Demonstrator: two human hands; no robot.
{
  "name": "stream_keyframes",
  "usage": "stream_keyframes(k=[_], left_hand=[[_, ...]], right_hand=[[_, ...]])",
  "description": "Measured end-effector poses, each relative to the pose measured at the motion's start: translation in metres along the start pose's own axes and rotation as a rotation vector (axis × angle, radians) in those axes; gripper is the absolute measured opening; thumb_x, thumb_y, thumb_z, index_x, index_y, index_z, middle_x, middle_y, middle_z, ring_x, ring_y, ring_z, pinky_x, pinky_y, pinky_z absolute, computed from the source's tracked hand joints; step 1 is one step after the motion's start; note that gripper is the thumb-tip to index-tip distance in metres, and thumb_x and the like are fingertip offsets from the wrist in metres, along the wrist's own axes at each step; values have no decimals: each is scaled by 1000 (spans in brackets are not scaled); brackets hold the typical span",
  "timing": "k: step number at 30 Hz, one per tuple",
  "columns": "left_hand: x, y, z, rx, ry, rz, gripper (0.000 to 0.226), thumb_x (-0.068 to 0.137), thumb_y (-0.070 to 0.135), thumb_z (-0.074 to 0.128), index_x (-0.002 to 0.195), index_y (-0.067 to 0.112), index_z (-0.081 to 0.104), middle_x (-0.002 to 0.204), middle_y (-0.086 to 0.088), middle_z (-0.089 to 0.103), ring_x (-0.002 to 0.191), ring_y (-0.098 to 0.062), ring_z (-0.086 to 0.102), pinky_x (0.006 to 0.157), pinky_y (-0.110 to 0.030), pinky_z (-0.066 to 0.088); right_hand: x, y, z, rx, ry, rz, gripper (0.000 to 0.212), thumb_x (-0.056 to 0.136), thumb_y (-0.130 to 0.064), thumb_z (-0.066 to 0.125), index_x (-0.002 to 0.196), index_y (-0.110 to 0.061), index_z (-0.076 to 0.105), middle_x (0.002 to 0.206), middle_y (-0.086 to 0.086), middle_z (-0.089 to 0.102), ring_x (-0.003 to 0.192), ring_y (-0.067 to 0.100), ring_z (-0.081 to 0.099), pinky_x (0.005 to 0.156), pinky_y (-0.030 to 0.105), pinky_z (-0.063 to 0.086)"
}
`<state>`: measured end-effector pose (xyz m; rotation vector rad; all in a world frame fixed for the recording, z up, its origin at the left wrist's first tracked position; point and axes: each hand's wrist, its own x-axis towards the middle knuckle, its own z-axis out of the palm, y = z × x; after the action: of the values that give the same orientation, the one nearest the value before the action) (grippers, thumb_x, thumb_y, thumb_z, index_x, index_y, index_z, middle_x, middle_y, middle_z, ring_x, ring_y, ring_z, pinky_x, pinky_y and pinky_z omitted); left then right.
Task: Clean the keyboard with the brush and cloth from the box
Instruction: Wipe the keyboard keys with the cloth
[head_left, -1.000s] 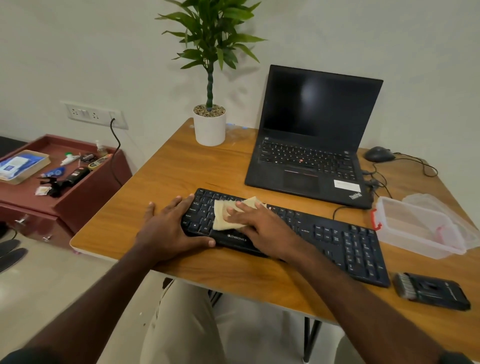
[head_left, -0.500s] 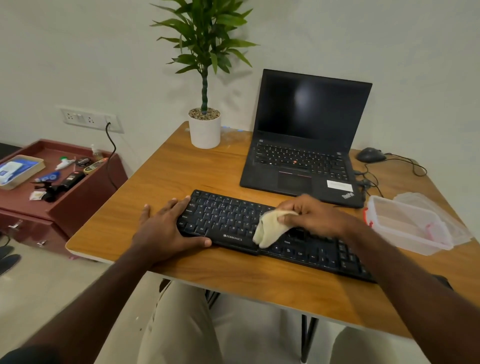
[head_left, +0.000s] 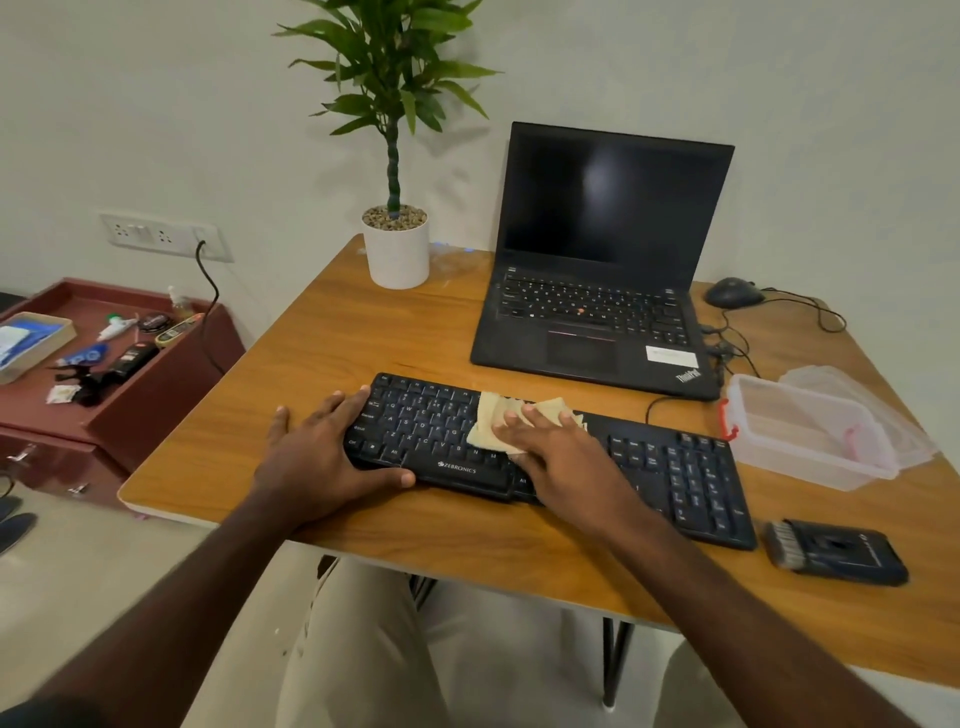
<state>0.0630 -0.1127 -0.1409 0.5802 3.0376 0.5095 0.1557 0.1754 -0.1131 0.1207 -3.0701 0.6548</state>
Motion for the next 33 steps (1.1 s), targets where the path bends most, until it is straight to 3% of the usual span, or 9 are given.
stream_keyframes(k=[4,7,11,15,19,25,28,31,33], left_hand=[[1,0,0,3,-4,-1,134,48,108,35,158,33,13,162,-2,28,150,-16,22,122,-56,1],[1,-1,0,14,-7,-2,133,49,108,33,158,33,12,163,-3,27,149,-18,24,122,-56,1],[2,0,0,22,-16,-1,133,49,108,31,157,34,11,163,-3,26,149,-18,24,122,-55,1],[1,1,-2,23,-11,-2,135,47,108,29,158,33,11,163,-4,26,149,-18,24,122,-54,2],[1,1,-2,26,-3,2,134,49,108,30,158,33,12,163,-4,26,149,-18,24,122,-53,1],[4,-1,2,30,-1,-1,134,49,108,31,158,33,11,162,-5,27,149,-19,24,121,-55,3],[4,-1,2,35,-2,-4,133,50,107,31,158,33,11,162,-6,27,149,-19,24,121,-55,2],[3,-2,2,25,-9,-1,133,50,107,32,158,33,11,162,-6,27,150,-19,24,122,-55,2],[2,-2,2,17,-11,6,132,51,107,32,158,33,11,162,-6,27,150,-19,23,122,-55,2]], right_hand=[[-23,17,-21,167,-172,-55,36,104,-31,52,137,-44,57,148,-12,54,142,11,42,120,44,32],[-27,28,-49,464,-109,39,21,104,-31,52,109,-28,72,98,-1,74,88,10,67,80,38,55],[-20,40,-72,900,219,352,20,104,-27,53,111,-24,71,97,-1,78,102,27,72,82,40,62],[-20,37,-60,263,526,246,37,104,-25,53,140,-20,58,108,-5,68,87,14,64,70,26,55],[-28,2,-23,-175,93,190,41,109,-26,40,150,-29,44,153,6,49,139,26,47,118,43,33],[-34,-41,-5,-85,12,164,44,109,-28,38,153,-31,38,163,-2,31,151,23,28,123,39,21],[-34,-52,-1,86,51,123,40,108,-27,43,148,-29,47,152,-3,50,143,22,42,117,39,33],[-24,-42,-11,620,177,243,30,105,-28,52,132,-27,65,105,-9,72,98,18,65,80,32,51],[-19,-31,-22,1025,236,377,28,105,-26,53,126,-19,70,104,3,76,93,20,67,75,35,50]])
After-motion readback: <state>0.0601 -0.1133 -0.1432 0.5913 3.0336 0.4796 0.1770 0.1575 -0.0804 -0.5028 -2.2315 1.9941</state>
